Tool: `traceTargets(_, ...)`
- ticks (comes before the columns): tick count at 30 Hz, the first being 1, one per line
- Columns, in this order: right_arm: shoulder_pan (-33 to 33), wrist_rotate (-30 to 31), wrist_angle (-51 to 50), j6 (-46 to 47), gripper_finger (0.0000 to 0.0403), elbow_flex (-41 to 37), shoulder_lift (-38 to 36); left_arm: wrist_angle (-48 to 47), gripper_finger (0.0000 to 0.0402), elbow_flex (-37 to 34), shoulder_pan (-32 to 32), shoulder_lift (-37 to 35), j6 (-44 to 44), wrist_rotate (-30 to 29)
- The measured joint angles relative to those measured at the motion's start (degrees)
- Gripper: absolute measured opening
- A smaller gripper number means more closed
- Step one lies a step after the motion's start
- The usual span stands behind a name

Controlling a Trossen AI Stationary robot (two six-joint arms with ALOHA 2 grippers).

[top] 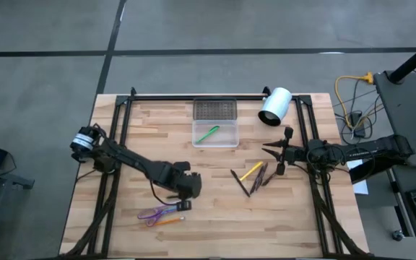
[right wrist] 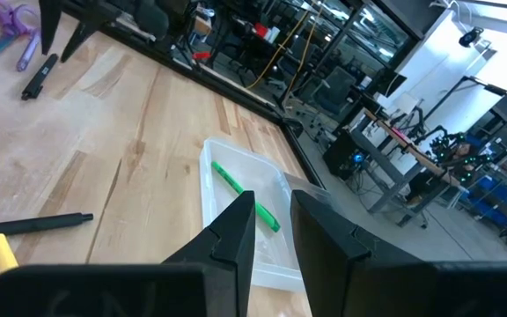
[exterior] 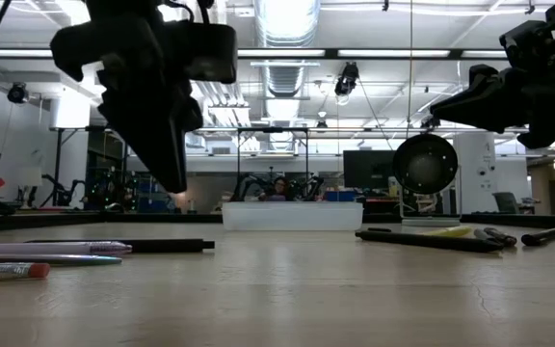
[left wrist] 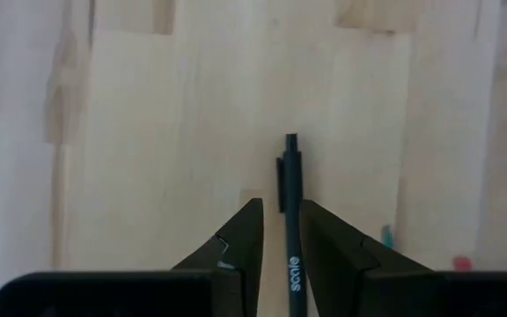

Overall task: Pick & place school supplies into a supply box
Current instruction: Put the black pen into the black box

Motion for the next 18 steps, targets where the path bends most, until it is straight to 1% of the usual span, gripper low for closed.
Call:
traceTargets(9, 0.0, 0.0, 0.0, 0.0, 0.0068, 0.0, 0.0, 2.5, 0.0061, -0.1, 0.0, 0.5, 0.0, 1.7)
traceTargets(14, 0.0, 0.0, 0.0, 0.0, 0.0068, 0.0, 0.0, 3.4, 0.0061, -0.1, 0.2, 4.2, 0.2, 2.1)
traceTargets(18, 0.0, 0.0, 0.0, -0.1, 0.0068, 0.0, 0.0, 3.7, 0.0061, 0.0, 1.3, 6.9, 1.6, 7.2)
